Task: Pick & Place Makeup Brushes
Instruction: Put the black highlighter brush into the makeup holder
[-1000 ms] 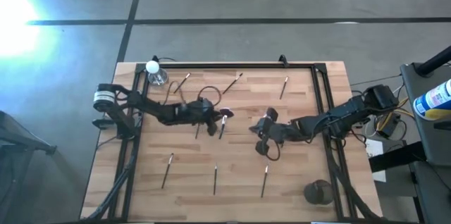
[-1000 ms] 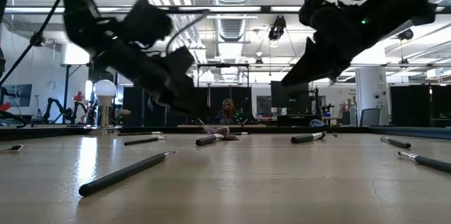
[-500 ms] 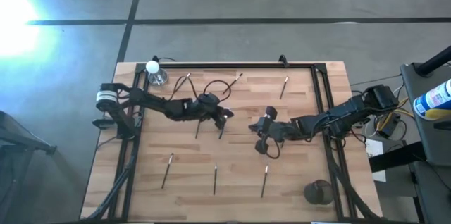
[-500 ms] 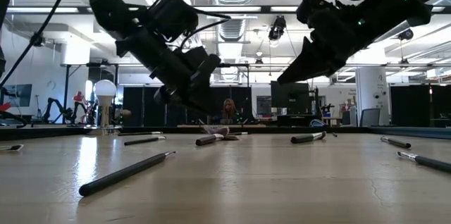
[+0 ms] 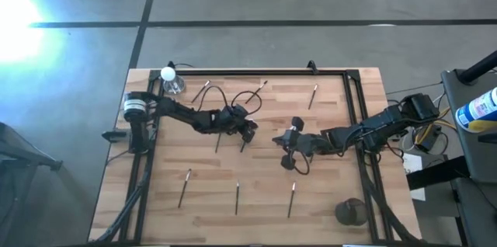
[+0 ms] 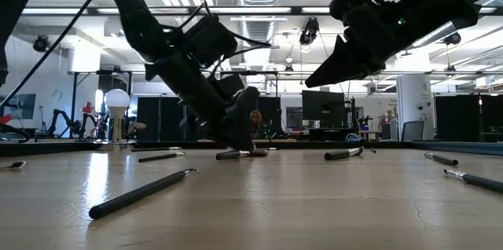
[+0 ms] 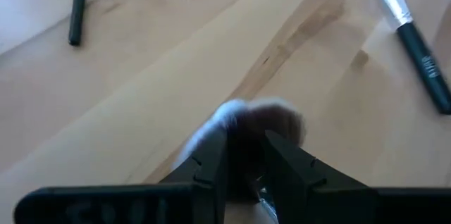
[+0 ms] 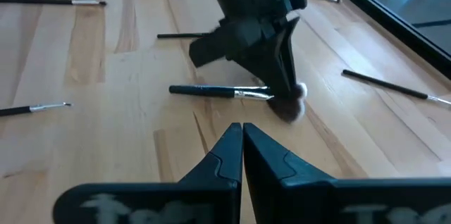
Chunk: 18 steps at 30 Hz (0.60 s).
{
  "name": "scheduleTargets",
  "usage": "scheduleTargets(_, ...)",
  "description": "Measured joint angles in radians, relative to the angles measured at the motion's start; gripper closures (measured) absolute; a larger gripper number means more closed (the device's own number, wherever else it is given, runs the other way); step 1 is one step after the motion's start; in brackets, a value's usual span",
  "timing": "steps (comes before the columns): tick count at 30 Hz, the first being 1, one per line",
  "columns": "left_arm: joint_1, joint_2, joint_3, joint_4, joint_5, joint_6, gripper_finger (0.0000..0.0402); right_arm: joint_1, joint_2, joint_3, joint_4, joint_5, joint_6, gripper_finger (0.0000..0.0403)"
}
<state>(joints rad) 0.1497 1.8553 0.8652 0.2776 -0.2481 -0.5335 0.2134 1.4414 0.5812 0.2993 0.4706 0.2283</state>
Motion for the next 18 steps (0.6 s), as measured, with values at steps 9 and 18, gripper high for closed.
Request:
scheduleTargets(9,-0.011,0.006,-0.001,-0.005,0.003,0.106,0.0379,0.000,0.000,0.000,0.004,0.000,0.000,0.0394)
scheduleTargets(18,-0.060,-0.058,-0.065,0.121,-0.030,0.158,0.0399,0.000,0.000,-0.055,0.097,-0.004,-0.012,0.0394)
